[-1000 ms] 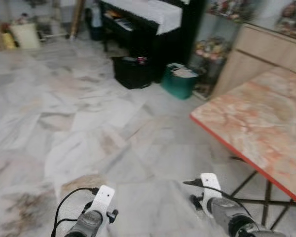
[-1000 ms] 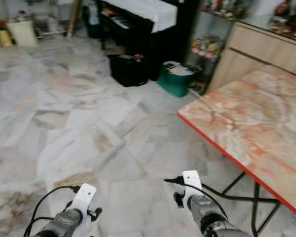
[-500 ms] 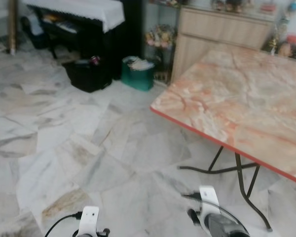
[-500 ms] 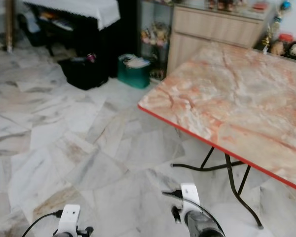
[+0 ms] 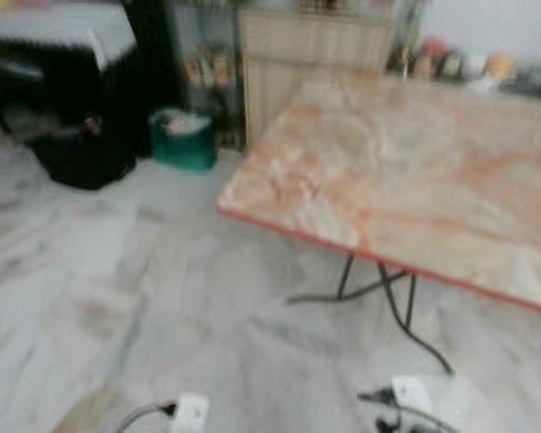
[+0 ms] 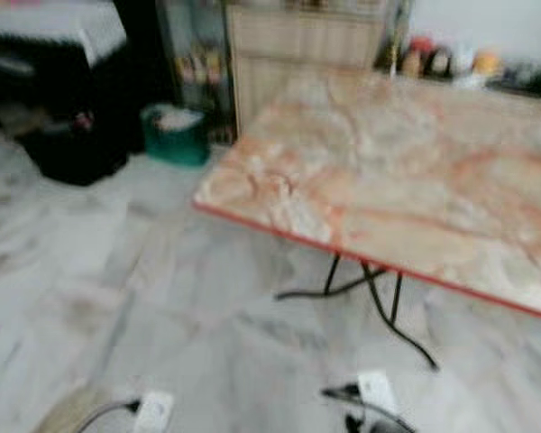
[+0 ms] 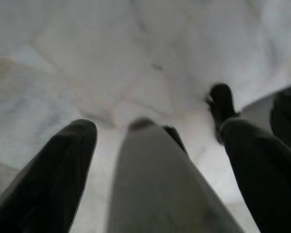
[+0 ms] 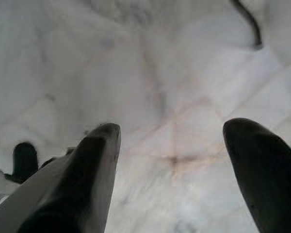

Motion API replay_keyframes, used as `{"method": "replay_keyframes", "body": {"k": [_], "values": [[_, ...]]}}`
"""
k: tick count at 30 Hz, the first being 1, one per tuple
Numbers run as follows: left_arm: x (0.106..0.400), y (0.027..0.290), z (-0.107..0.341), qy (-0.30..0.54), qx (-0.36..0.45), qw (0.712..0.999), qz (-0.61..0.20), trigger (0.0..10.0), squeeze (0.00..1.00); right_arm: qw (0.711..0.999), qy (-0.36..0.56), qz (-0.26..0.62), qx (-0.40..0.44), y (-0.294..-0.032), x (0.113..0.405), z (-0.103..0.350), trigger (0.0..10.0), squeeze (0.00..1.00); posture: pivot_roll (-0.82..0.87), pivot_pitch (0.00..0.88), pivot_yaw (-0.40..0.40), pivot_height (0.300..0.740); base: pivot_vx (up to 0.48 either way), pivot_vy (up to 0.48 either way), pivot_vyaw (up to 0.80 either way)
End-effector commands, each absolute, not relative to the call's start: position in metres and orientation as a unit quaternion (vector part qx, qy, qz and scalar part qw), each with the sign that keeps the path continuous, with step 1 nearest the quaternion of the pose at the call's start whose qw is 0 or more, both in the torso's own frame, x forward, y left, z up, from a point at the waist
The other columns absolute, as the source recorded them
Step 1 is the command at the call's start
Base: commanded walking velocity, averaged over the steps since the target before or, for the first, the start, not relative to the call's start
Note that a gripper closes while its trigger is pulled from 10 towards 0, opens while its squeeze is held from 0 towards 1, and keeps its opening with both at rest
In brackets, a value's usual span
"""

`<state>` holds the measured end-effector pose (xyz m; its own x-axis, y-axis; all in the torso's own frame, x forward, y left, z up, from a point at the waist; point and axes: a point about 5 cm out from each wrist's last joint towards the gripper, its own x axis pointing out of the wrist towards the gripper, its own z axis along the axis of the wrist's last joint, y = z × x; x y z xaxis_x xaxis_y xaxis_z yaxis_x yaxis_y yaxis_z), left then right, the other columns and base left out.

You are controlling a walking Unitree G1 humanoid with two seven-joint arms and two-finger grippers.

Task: Hang hanger

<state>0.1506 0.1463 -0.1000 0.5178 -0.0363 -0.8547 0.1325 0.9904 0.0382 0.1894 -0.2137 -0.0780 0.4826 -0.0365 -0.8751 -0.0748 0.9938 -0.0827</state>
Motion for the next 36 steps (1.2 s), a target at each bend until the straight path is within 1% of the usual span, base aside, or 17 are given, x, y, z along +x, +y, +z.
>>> {"method": "replay_keyframes", "body": {"k": [1, 3, 8, 10, 13, 18, 24, 25, 29, 31, 36], "values": [[0.145, 0.147, -0.102, 0.501, 0.057, 0.862, -0.050, 10.0, 0.00, 0.853, 0.519, 0.010, -0.056, -0.216, 0.184, -0.080, 10.0, 0.00, 0.02, 0.000, -0.033, 0.740, 0.000, 0.000, -0.77], [0.149, 0.148, -0.101, 0.489, 0.047, 0.870, -0.039, 10.0, 0.00, 0.856, 0.517, -0.006, -0.032, -0.214, 0.185, -0.080, 10.0, 0.00, 0.01, 0.000, -0.043, 0.740, 0.000, 0.000, -0.77], [0.154, 0.156, -0.099, 0.488, 0.049, 0.871, -0.031, 10.0, 0.00, 0.857, 0.515, -0.007, -0.023, -0.206, 0.190, -0.079, 10.0, 0.00, -0.01, 0.000, -0.038, 0.740, 0.000, 0.000, -0.77], [0.160, 0.166, -0.096, 0.483, 0.047, 0.874, -0.020, 10.0, 0.00, 0.858, 0.513, -0.012, -0.012, -0.197, 0.196, -0.078, 10.0, 0.00, -0.03, 0.000, -0.031, 0.740, 0.000, 0.000, -0.77], [0.164, 0.171, -0.094, 0.477, 0.035, 0.878, -0.008, 10.0, 0.00, 0.857, 0.516, -0.007, -0.011, -0.190, 0.199, -0.078, 10.0, 0.00, -0.05, 0.000, -0.019, 0.740, 0.000, 0.000, -0.77], [0.175, 0.183, -0.088, 0.472, 0.045, 0.880, -0.005, 10.0, 0.00, 0.859, 0.512, -0.002, -0.004, -0.178, 0.209, -0.074, 10.0, 0.00, -0.07, 0.000, -0.002, 0.740, 0.000, 0.000, -0.76], [0.181, 0.185, -0.085, 0.465, 0.048, 0.884, -0.005, 10.0, 0.00, 0.859, 0.512, 0.001, -0.006, -0.175, 0.214, -0.071, 10.0, 0.00, -0.07, 0.000, 0.020, 0.740, 0.000, 0.000, -0.76], [0.183, 0.185, -0.084, 0.459, 0.044, 0.887, -0.003, 10.0, 0.00, 0.856, 0.517, 0.007, -0.008, -0.175, 0.214, -0.071, 10.0, 0.00, -0.07, 0.000, 0.022, 0.740, 0.000, 0.000, -0.74], [0.185, 0.183, -0.083, 0.454, 0.041, 0.890, -0.003, 10.0, 0.00, 0.856, 0.516, 0.015, -0.015, -0.175, 0.216, -0.070, 10.0, 0.00, -0.06, 0.000, 0.015, 0.740, 0.000, 0.000, 0.00], [0.186, 0.182, -0.083, 0.454, 0.045, 0.890, -0.009, 10.0, 0.00, 0.864, 0.504, 0.004, -0.002, -0.175, 0.217, -0.069, 10.0, 0.00, -0.05, 0.000, 0.010, 0.740, 0.000, 0.000, 0.00], [0.187, 0.183, -0.083, 0.457, 0.053, 0.888, -0.014, 10.0, 0.00, 0.865, 0.502, 0.009, 0.000, -0.174, 0.218, -0.069, 10.0, 0.00, -0.04, 0.000, 0.003, 0.740, 0.000, -0.057, 0.00]]}}
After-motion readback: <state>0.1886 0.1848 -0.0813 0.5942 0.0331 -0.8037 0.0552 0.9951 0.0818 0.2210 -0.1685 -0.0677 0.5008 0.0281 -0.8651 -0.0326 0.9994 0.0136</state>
